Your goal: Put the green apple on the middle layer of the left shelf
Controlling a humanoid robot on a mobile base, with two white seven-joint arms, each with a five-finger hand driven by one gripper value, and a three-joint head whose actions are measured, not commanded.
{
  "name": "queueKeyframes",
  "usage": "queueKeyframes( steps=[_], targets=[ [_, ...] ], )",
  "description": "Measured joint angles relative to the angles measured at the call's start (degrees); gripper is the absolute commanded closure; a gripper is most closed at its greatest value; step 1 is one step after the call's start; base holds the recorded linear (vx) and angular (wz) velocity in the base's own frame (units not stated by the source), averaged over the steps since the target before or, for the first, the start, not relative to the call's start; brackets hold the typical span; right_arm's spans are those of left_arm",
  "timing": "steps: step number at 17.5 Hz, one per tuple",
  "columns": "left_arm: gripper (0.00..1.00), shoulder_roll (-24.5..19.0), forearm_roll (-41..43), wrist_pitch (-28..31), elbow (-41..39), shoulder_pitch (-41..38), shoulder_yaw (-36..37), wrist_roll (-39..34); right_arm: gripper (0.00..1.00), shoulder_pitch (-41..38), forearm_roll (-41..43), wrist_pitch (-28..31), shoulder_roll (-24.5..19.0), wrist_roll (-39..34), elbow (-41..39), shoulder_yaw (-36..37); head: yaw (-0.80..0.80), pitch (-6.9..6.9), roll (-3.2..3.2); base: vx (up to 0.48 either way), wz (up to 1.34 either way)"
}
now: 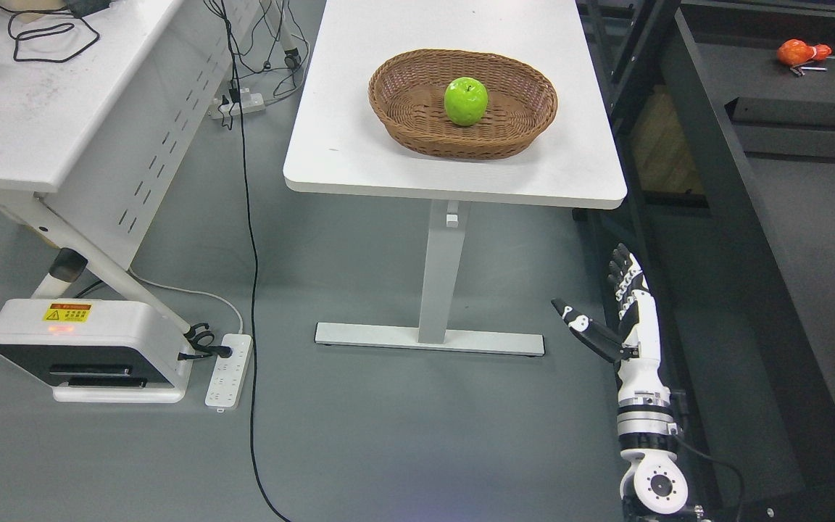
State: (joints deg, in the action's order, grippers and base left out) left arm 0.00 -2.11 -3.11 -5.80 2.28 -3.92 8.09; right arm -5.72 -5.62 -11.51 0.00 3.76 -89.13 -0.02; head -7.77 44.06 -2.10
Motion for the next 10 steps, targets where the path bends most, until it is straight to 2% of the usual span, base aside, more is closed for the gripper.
queueKeyframes(
  steps=[7,10],
  targets=[
    [0.0,0.0,0.0,-0.13,0.0,0.0,0.02,0.0,0.01,0.12,0.43,-0.31,0.0,-0.2,0.01,0.01,0.0,0.0,0.0,0.0,0.0],
    [0.0,0.0,0.0,-0.15,0.0,0.0,0.0,0.0,0.08,1.22,-0.97,-1.01,0.72,0.6,0.01,0.01,0.0,0.0,0.0,0.0,0.0]
  ],
)
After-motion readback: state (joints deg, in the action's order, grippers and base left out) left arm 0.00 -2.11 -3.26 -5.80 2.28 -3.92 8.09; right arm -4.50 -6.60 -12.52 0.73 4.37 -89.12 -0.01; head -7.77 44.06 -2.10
